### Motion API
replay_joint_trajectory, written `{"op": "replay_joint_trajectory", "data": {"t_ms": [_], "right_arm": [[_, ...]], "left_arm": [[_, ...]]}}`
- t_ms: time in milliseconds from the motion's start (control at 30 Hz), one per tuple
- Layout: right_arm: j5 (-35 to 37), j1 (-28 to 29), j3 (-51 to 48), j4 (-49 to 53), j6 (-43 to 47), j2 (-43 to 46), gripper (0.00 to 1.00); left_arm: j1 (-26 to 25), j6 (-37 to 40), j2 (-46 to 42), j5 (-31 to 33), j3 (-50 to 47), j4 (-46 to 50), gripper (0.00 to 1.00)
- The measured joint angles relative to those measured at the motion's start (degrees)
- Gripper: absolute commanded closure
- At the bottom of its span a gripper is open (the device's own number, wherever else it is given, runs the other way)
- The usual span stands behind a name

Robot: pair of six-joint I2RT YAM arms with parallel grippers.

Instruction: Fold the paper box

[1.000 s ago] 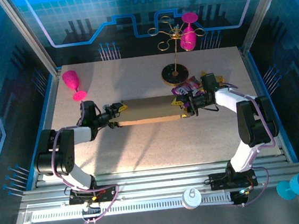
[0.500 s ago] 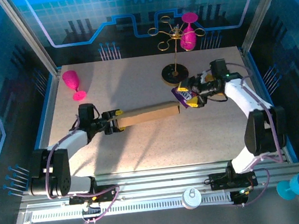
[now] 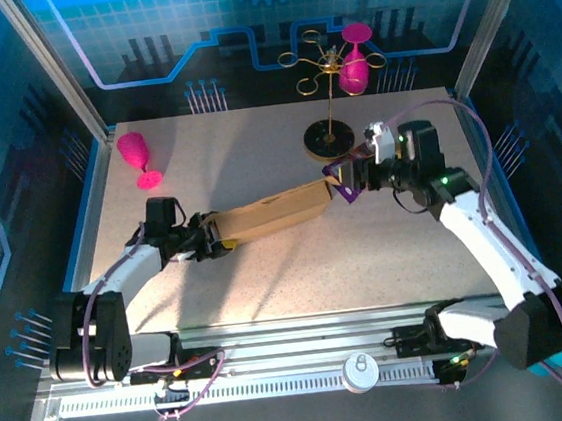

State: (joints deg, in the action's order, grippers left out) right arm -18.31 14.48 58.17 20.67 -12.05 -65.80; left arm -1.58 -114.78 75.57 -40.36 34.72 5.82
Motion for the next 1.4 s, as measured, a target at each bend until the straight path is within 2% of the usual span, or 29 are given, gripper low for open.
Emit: {"op": "replay_joint_trajectory", "data": {"t_ms": [67, 133, 300, 467, 700, 867, 933, 1067, 1167, 1400], "right_arm": [[0.37, -0.13, -3.48, -3.37, 5.57, 0.48, 0.67], [-0.02, -0.31, -3.56, -3.96, 10.62, -1.53, 0.6], [-3.32, -0.17, 6.95, 1.81, 19.69, -11.02, 0.6], [-4.2, 1.73, 9.84, 5.22, 24.0, -12.81, 0.59], [-1.46, 5.27, 19.1, 12.98, 27.17, -21.11, 0.6], [2.36, 7.17, 20.57, 16.65, 28.85, -23.26, 0.67], [3.34, 7.21, 21.92, 17.57, 29.11, -24.39, 0.75], [4.15, 7.48, 24.68, 18.88, 29.4, -26.16, 0.84], [4.81, 8.09, 26.32, 19.45, 29.03, -27.19, 0.94], [6.29, 8.39, 27.82, 20.31, 28.37, -28.61, 0.91]], "left_arm": [[0.68, 0.0, 0.02, -0.35, 0.02, 0.42, 0.83], [1.6, 0.0, 0.04, -0.85, 0.07, 1.7, 0.84], [2.71, 0.0, 0.46, -1.51, 1.03, 4.42, 0.81], [3.19, 0.0, 1.95, -1.97, 1.99, 5.16, 0.79], [3.74, 0.0, 3.67, -2.56, 2.54, 5.35, 0.79], [4.11, 0.0, 5.44, -3.06, 3.3, 5.29, 0.78], [4.13, 0.0, 5.66, -3.17, 3.43, 5.29, 0.77], [4.17, 0.0, 6.47, -3.23, 4.15, 5.53, 0.77], [4.24, 0.0, 7.23, -3.21, 4.92, 5.51, 0.77], [4.55, -0.02, 7.76, -3.21, 5.25, 5.46, 0.77]]}}
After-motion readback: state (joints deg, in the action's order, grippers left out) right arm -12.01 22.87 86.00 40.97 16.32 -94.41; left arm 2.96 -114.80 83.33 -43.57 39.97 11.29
